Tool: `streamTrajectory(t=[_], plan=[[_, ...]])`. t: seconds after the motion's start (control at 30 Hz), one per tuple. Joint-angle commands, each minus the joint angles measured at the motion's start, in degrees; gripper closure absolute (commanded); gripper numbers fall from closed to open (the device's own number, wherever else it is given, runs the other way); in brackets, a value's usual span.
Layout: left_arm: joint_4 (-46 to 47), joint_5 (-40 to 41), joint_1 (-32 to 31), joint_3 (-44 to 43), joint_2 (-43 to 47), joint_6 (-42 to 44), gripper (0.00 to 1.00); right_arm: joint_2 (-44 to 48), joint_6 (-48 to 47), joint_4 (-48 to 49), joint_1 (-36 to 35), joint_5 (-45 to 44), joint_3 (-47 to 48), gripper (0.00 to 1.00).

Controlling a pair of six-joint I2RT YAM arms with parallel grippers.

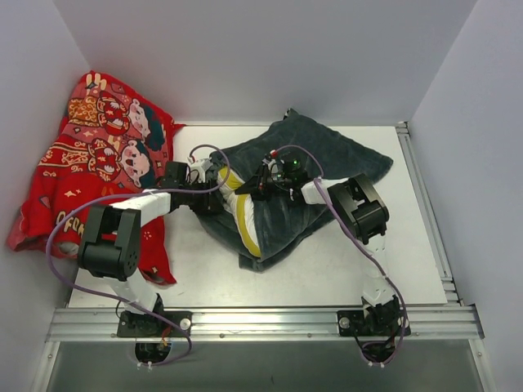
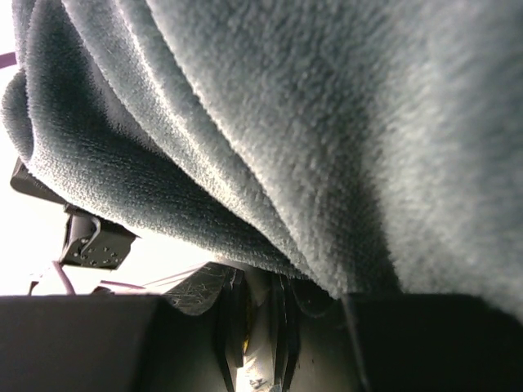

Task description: Put the pillow into the pillowcase

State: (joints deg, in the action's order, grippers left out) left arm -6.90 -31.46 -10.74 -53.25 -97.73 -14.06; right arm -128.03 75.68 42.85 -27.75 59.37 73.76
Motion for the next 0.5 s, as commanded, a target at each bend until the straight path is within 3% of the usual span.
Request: streamTrajectory(t=[0.0, 0.07, 0.2, 0.47], plan=[[3.3, 2.4, -1.8, -2.4, 3.8, 3.1, 0.57, -3.9, 2.5, -3.3, 0.3, -2.2, -2.5, 1.00], [2.9, 3.8, -2.5, -2.6, 3.9, 2.9, 0.56, -4.0, 3.0, -2.8, 0.1, -2.2, -2.3, 1.00], [0.3, 15.7, -4.8, -3.9, 3.8, 4.7, 0.51, -3.8, 3.9, -2.1, 0.1, -1.9, -1.9, 1.00], [3.2, 24.4, -7.2, -8.4, -3.6, 5.8, 0.48, -2.0, 5.2, 0.2, 0.4, -0.6, -4.8, 1.00]])
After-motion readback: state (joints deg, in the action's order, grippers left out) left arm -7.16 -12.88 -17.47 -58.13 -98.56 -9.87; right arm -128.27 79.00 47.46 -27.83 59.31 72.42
